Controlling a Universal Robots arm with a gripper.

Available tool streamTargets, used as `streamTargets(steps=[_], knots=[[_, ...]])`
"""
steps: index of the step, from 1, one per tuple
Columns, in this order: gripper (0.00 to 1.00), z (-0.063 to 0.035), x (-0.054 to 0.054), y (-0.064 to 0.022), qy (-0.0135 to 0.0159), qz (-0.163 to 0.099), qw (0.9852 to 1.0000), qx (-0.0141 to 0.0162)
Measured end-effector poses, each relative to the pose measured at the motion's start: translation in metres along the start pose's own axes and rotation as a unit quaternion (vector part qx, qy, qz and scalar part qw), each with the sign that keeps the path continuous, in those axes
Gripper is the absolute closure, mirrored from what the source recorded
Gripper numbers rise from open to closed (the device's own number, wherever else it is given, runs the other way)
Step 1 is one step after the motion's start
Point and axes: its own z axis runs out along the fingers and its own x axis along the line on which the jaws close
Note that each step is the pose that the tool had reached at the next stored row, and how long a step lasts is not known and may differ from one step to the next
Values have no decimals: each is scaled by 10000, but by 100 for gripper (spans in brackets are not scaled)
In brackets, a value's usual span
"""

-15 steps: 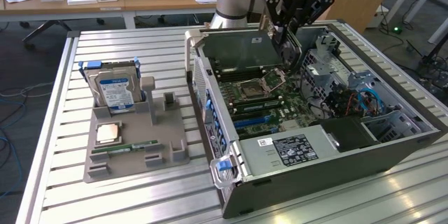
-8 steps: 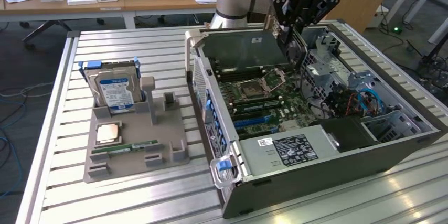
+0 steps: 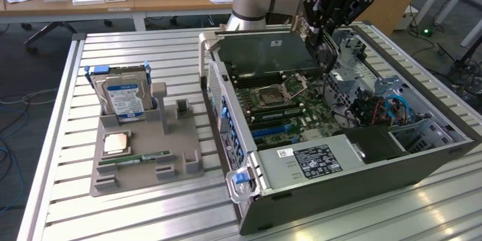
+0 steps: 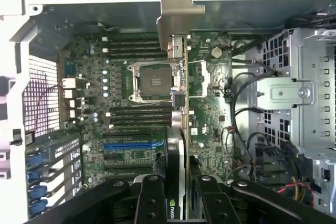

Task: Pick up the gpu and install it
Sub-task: 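Pick up the gpu and move the gpu toward the slot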

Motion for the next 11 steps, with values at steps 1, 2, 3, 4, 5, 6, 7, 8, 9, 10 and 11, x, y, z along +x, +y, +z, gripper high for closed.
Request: streamTargets(steps=[1,2,3,4,5,6,7,8,9,10,11], knots=[[73,0,-19,2,0,0,10000,0],[73,1,-38,4,0,0,10000,0],[73,1,-56,5,0,0,10000,0],[73,1,-73,7,0,-1,10000,0],[73,2,-91,9,0,-1,10000,0],[73,2,-109,11,0,0,10000,0],[73,2,-125,12,0,0,10000,0],[73,3,-142,14,0,0,10000,0],[73,3,-159,16,0,0,10000,0],[73,3,-176,18,0,0,10000,0],[73,4,-194,20,0,0,10000,0]])
